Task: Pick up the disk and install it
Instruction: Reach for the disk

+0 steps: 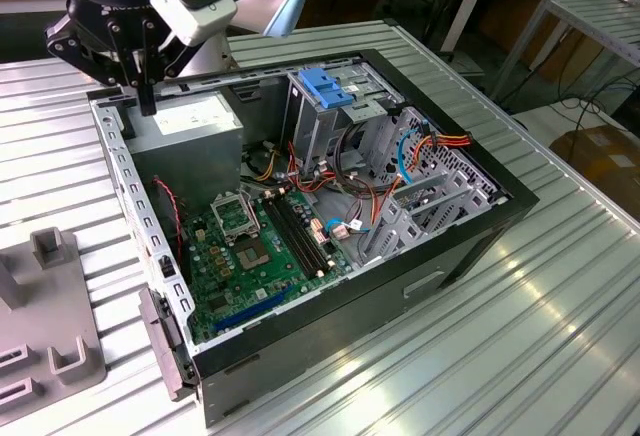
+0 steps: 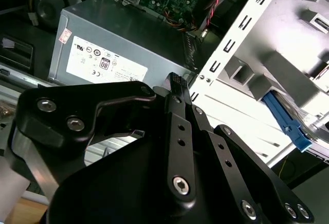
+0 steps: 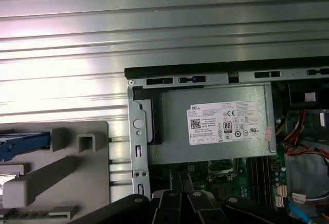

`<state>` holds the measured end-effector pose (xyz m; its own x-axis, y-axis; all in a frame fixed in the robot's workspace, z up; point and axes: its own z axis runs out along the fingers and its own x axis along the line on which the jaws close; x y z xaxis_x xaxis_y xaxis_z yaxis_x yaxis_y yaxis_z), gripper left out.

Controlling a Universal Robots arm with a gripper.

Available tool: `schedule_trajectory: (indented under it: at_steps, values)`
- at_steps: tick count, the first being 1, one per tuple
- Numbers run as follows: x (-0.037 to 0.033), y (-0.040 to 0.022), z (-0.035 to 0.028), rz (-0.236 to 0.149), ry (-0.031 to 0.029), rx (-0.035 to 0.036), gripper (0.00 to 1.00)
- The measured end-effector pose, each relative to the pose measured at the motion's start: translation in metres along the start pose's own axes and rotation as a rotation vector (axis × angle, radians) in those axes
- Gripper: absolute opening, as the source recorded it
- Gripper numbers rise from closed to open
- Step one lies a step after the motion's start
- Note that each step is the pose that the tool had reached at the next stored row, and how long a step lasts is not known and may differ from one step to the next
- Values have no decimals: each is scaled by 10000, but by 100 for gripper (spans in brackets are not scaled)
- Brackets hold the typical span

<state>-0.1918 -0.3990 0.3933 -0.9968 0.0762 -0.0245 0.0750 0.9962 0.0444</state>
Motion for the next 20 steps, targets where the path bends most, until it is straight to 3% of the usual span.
schedule_trajectory:
  at_steps: [20]
  values:
    - [171,-13,-5,0,0,0,10]
